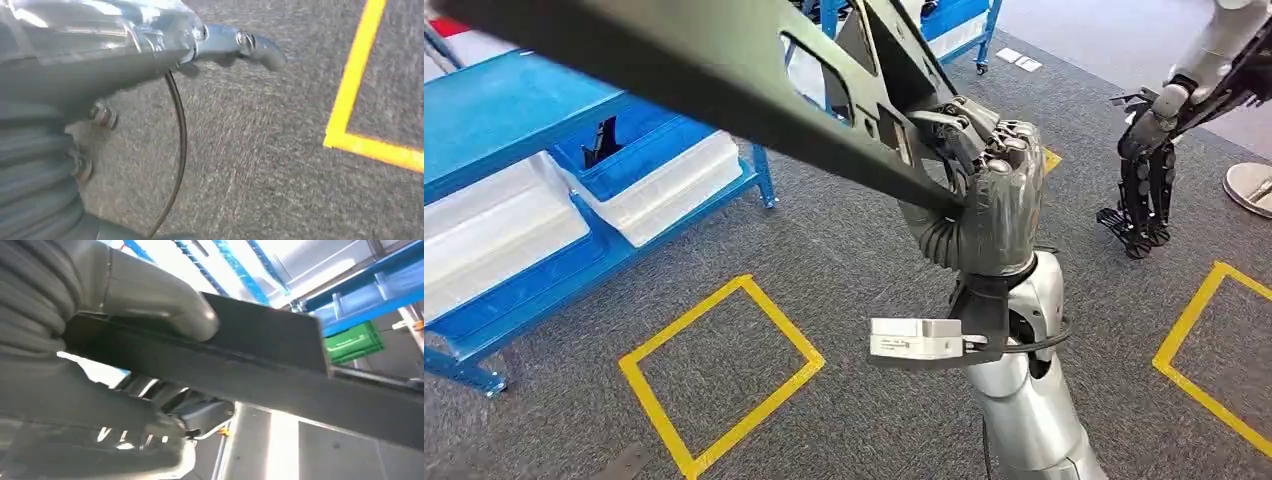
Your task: Take the parts from the cabinet and place them on the table.
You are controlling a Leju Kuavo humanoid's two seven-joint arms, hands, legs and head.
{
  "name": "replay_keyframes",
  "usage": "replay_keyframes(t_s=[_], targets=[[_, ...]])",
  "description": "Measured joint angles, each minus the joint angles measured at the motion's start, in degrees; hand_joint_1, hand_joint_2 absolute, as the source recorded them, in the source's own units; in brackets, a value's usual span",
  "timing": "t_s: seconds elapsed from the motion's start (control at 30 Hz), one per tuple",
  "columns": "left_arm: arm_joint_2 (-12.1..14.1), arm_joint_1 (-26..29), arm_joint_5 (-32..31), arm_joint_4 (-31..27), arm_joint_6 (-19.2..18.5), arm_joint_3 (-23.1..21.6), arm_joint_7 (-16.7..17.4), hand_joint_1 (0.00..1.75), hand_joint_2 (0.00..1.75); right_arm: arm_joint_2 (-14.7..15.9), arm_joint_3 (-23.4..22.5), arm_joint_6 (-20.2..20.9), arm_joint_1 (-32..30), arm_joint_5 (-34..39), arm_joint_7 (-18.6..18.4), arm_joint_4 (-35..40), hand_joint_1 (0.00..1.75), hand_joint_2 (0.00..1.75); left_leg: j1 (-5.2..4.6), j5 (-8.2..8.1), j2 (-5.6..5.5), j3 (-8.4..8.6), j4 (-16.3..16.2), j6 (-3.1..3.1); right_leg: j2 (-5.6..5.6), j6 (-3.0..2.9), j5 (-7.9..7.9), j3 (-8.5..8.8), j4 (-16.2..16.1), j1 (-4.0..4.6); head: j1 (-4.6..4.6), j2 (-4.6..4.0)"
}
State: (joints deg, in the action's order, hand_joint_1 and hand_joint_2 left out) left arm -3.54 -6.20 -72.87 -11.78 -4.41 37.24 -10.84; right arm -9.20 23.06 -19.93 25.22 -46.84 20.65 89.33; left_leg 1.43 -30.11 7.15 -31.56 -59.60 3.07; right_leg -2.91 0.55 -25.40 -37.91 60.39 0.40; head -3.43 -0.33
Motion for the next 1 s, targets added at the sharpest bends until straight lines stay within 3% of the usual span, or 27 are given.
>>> replay_keyframes(t_s=[0.03, 0.07, 0.1, 0.17, 0.2, 0.23, 0.27, 0.3, 0.33, 0.37, 0.4, 0.5, 0.53, 0.57, 0.6, 0.67, 0.7, 0.73, 0.77, 0.83, 0.87, 0.9, 1.0], targets=[[0.13, -0.04, 0.00, -0.02, 0.13, 0.00, -0.11, 0.00, 1.75, -0.18, 0.02, 0.00, -0.01, 0.13, 0.11, -0.13, 1.75, 1.75, 0.19, -0.50, 0.10, 0.14, -0.15, 0.43, 0.70, -0.55, 0.24, 0.48, -0.42, -0.43, 0.13, 0.00], [0.53, -0.05, 0.04, -0.15, 0.33, -0.02, -0.15, 0.00, 1.75, -0.61, 0.09, -0.06, 0.01, 0.32, 0.24, -0.15, 1.75, 1.75, 0.46, -1.45, -2.84, -0.01, -1.13, 0.38, 1.30, -0.78, 0.22, 0.62, -0.45, -0.55, 0.61, 0.00], [0.82, 0.06, 0.04, -0.15, 0.43, -0.04, -0.17, 0.00, 1.75, -1.04, 0.24, -0.09, 0.13, 0.61, 0.39, -0.31, 1.75, 1.75, 0.34, -3.35, -5.06, -1.32, -4.16, 0.18, 1.80, -1.29, 0.13, 0.69, -0.44, -0.60, 0.99, 0.00], [1.79, 0.77, 0.00, -0.15, 0.72, -0.11, 0.04, 0.00, 1.75, -1.57, 0.46, -0.09, -0.15, 1.16, 0.61, -0.59, 1.75, 1.75, -0.12, -7.22, -6.71, -5.99, -13.63, 0.10, 3.39, -1.91, 0.09, 0.77, -0.42, -0.40, 1.97, 0.00], [2.32, 1.15, -0.20, -0.15, 0.94, -0.11, 0.22, 0.00, 1.75, -1.66, 0.46, -0.09, -0.38, 1.46, 0.70, -0.81, 1.75, 1.75, -0.25, -7.98, -7.03, -7.95, -17.16, 0.09, 4.29, -1.98, 0.08, 0.82, -0.40, -0.29, 2.16, 0.00], [2.56, 1.38, -0.24, -0.15, 1.00, -0.09, 0.48, 0.00, 1.75, -1.68, 0.44, -0.09, -0.56, 1.66, 0.83, -1.00, 1.75, 1.75, -0.36, -7.13, -7.05, -8.68, -17.68, 0.02, 5.13, -1.98, 0.08, 0.90, -0.38, -0.26, 2.19, 0.00], [2.91, 1.45, -0.28, -0.15, 1.05, -0.11, 0.66, 0.00, 1.75, -1.70, 0.44, -0.09, -0.63, 1.75, 1.01, -1.14, 1.75, 1.75, -0.37, -5.14, -7.07, -8.20, -15.72, -0.02, 5.91, -1.97, 0.07, 0.98, -0.32, -0.27, 2.21, 0.00], [3.26, 1.39, -0.28, -0.15, 1.09, -0.11, 0.94, 0.00, 1.75, -1.90, 0.44, -0.09, -0.58, 1.90, 1.07, -1.29, 1.75, 1.75, -0.26, -2.33, -7.30, -6.75, -11.58, -0.04, 6.70, -1.94, 0.05, 1.04, -0.23, -0.31, 2.34, 0.00], [3.52, 1.40, -0.28, -0.17, 1.16, -0.11, 1.05, 0.00, 1.75, -2.19, 0.44, -0.09, -0.54, 2.03, 1.20, -1.40, 1.75, 1.75, 0.04, 0.66, -8.44, -4.66, -6.18, 0.01, 7.44, -1.84, -0.02, 1.10, -0.05, -0.37, 2.38, 0.00], [3.78, 1.45, -0.28, -0.15, 1.16, -0.11, 1.09, 0.00, 1.75, -2.36, 0.44, -0.07, -0.52, 2.05, 1.22, -1.42, 1.75, 1.75, 0.50, 1.72, -11.12, -3.52, -2.71, 0.05, 7.99, -1.58, -0.19, 0.89, 0.23, -0.43, 2.45, 0.00], [3.87, 1.55, -0.28, -0.15, 1.14, -0.11, 1.35, 0.00, 1.75, -2.49, 0.46, 0.02, -0.35, 2.12, 1.40, -1.46, 1.75, 1.75, 0.58, 1.08, -12.77, -3.12, -1.55, 0.08, 8.69, -1.34, -0.33, 0.38, 0.89, -0.02, 2.58, 0.00], [3.93, 1.65, -0.28, -0.15, 0.98, -0.11, 1.64, 0.00, 1.75, -2.78, 0.66, 0.44, 0.06, 2.12, 1.53, -1.51, 1.75, 1.75, 0.04, 1.13, -11.24, -3.24, -2.06, -0.60, 10.34, -0.56, 0.25, -0.03, 0.35, -0.55, 2.40, 0.00], [3.87, 1.54, -0.26, -0.15, 1.00, -0.09, 1.64, 0.00, 1.75, -2.78, 0.72, 0.70, 0.24, 2.12, 1.51, -1.51, 1.75, 1.75, 0.48, 1.35, -10.51, -3.12, -1.76, -1.06, 10.90, -0.42, 0.26, -0.13, 0.43, -0.51, 2.40, 0.00], [3.80, 1.38, -0.26, -0.17, 1.00, -0.07, 1.62, 0.00, 1.75, -2.80, 0.76, 0.87, 0.38, 2.12, 1.33, -1.51, 1.75, 1.75, 0.48, 1.42, -9.73, -2.93, -1.62, -1.31, 8.15, -0.18, -0.37, -0.45, 1.14, -0.15, 2.26, 0.00], [3.80, 1.44, -0.26, -0.17, 1.00, -0.04, 1.53, 0.00, 1.75, -2.82, 0.85, 1.14, 0.88, 2.12, 1.20, -1.51, 1.75, 1.75, 0.44, 1.33, -9.01, -2.85, -1.62, -1.62, 5.78, 0.11, -1.95, -1.65, 3.59, -0.09, 1.40, 0.00], [3.65, 1.79, -0.31, -0.17, 0.94, -0.04, 1.42, 0.00, 1.75, -3.08, 1.05, 1.36, 1.27, 2.08, 1.01, -1.57, 1.75, 1.75, 0.30, 1.16, -7.28, -2.78, -1.64, -1.96, 4.16, 0.35, -5.85, -5.95, 12.07, -0.41, 1.09, 0.00], [3.45, 1.95, -0.46, -0.15, 0.94, -0.04, 1.42, 0.00, 1.75, -3.08, 1.14, 1.49, 1.30, 1.99, 0.92, -1.73, 1.75, 1.75, 0.31, 1.06, -6.39, -2.77, -1.65, -2.04, 3.90, 0.42, -6.96, -7.87, 15.69, -0.52, 0.98, 0.00], [3.28, 2.03, -0.59, -0.13, 0.92, -0.04, 1.51, 0.00, 1.75, -3.08, 1.25, 1.95, 1.31, 1.79, 0.76, -1.97, 1.75, 1.75, 0.33, 0.97, -5.53, -2.70, -1.66, -2.11, 3.76, 0.46, -6.78, -8.80, 17.17, -0.64, 0.74, 0.00], [3.04, 2.03, -0.72, -0.13, 0.92, -0.04, 1.77, 0.00, 1.75, -3.08, 1.38, 2.29, 1.38, 1.51, 0.55, -2.21, 1.75, 1.75, 0.33, 0.85, -4.74, -2.58, -1.66, -2.08, 3.61, 0.48, -5.45, -8.19, 15.90, -0.70, 0.48, 0.00], [2.53, 2.04, -1.14, -0.11, 0.87, -0.07, 2.14, 0.00, 1.75, -3.10, 1.60, 2.43, 1.89, 1.11, 0.35, -2.60, 1.75, 1.75, 0.34, 0.49, -3.36, -2.17, -1.65, -1.92, 2.75, 0.34, -0.81, -3.73, 7.23, -0.64, 0.06, 0.00], [2.25, 2.06, -1.29, -0.11, 0.85, -0.07, 2.34, 0.00, 1.75, -3.13, 1.75, 2.43, 2.34, 0.89, 0.31, -2.71, 1.75, 1.75, 0.30, 0.26, -2.82, -1.88, -1.64, -1.73, 1.10, 0.13, 1.07, -1.20, 2.57, -0.46, -0.15, 0.00], [2.10, 2.16, -1.57, -0.04, 0.81, -0.07, 2.56, 0.00, 1.75, -3.19, 1.90, 2.43, 2.75, 0.68, 0.18, -2.95, 1.75, 1.75, -0.07, 0.02, -2.35, -1.82, -1.61, -1.40, -0.91, 0.09, 0.04, -0.24, 0.91, 0.40, -0.37, 0.00], [1.29, 2.34, -2.97, 0.22, -0.28, -0.33, 3.56, 0.00, 1.75, -3.39, 2.01, 2.62, 2.99, 0.15, -0.15, -3.45, 1.75, 1.75, -0.23, -0.14, -0.76, -1.16, -1.00, -0.61, 0.69, -0.57, -0.04, -0.45, 0.45, 0.76, 0.11, 0.00]])
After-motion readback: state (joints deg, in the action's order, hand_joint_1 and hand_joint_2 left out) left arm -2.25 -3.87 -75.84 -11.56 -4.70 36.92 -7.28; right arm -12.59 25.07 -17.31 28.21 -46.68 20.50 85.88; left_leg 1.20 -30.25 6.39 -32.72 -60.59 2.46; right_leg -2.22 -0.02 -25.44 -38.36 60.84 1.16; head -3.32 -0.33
